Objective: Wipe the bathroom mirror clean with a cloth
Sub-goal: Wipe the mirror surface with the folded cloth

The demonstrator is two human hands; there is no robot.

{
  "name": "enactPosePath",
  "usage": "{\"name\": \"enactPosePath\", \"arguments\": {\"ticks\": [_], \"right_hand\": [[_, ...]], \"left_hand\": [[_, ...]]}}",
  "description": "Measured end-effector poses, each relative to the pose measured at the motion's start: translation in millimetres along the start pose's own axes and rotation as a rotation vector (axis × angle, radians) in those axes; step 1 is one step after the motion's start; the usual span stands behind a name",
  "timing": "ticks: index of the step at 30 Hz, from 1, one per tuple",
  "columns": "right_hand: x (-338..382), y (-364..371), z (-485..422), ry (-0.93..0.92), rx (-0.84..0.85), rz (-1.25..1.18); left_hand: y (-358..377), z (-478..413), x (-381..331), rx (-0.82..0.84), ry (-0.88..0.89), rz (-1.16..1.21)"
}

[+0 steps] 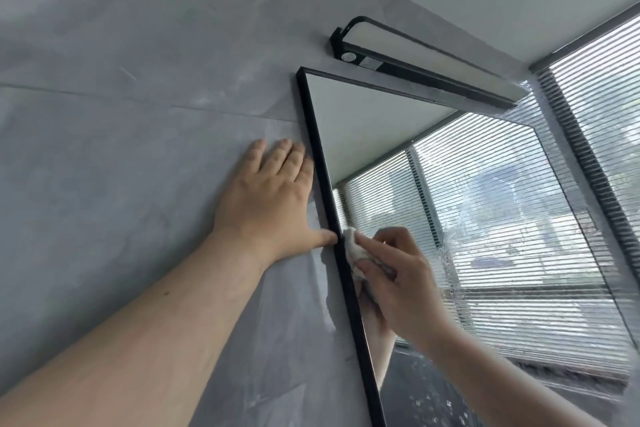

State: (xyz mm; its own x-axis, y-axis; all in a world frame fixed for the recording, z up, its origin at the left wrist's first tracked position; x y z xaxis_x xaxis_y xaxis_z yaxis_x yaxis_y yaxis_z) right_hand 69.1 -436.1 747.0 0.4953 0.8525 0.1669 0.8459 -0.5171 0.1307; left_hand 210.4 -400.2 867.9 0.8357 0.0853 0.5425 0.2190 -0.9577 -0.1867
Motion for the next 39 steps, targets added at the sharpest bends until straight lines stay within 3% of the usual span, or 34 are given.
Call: {"name": "enactPosePath", "arguments": {"ticks": [6, 21, 32, 39], "right_hand": [[6, -7, 36, -0.073, 0.01, 0.105], [29, 14, -85, 0.012, -0.123, 0.048], [23, 6, -48, -0.062, -0.135, 0.135], [-5, -11, -115, 0.116, -0.185, 0.109]], "left_hand": [[-2, 3, -1, 0.003, 0.0, 0.033], [-5, 3, -1, -0.066, -0.002, 0.062], [-6, 3, -2, -0.048, 0.001, 0.064], [-5, 3, -2, -0.042, 0.01, 0.037]]}}
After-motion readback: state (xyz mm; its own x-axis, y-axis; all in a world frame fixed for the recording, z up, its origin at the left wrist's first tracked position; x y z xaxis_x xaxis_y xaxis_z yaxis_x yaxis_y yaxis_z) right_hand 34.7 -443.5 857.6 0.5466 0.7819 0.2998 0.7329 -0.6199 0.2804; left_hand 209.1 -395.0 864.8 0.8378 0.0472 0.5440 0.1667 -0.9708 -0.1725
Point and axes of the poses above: each hand's wrist, its own z-axis away from the middle knuckle, its own y-axis out of the palm, x = y × z, the point moved 10 cm from there along -z, towards the middle knuckle, and after that the axes turned 1 degree about -y, right-handed, at the moved point
